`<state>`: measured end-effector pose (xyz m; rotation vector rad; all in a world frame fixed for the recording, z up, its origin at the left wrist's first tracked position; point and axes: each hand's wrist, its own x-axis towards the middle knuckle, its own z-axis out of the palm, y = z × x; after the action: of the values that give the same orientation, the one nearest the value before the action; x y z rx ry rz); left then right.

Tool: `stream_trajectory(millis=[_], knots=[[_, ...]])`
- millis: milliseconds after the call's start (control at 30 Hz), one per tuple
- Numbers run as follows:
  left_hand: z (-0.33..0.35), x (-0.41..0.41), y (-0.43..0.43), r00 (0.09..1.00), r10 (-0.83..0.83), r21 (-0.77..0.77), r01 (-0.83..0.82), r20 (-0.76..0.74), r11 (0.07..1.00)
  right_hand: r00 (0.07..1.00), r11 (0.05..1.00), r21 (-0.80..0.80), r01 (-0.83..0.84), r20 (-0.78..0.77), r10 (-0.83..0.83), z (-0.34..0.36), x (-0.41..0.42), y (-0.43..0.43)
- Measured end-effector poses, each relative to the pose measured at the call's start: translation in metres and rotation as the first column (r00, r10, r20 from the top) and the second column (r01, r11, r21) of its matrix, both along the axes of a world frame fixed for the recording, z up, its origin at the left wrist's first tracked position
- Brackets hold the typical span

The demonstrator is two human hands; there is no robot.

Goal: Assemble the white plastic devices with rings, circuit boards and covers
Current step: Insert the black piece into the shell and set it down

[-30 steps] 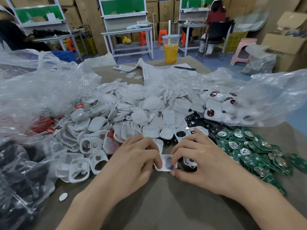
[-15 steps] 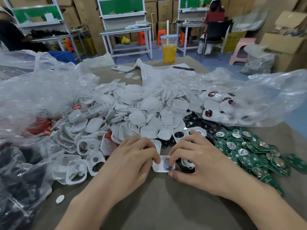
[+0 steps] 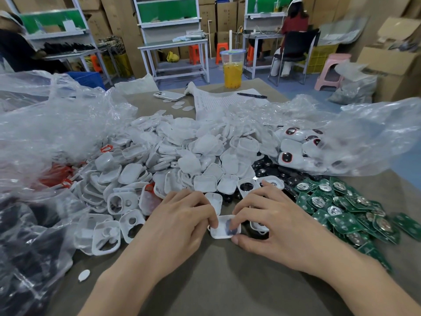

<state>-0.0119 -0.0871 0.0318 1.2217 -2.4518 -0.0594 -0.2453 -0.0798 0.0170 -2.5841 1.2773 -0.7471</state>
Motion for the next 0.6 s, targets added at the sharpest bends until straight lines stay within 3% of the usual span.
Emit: stream_trajectory(millis=[600], knots=[[-0.0015,-0.001,0.0005,1.0,-0.019,-0.004,0.019,-0.001,1.0,1.0,1.0,-0.002,-0.015,-0.009,0.015,-0.0018,0.0002,-0.0006]])
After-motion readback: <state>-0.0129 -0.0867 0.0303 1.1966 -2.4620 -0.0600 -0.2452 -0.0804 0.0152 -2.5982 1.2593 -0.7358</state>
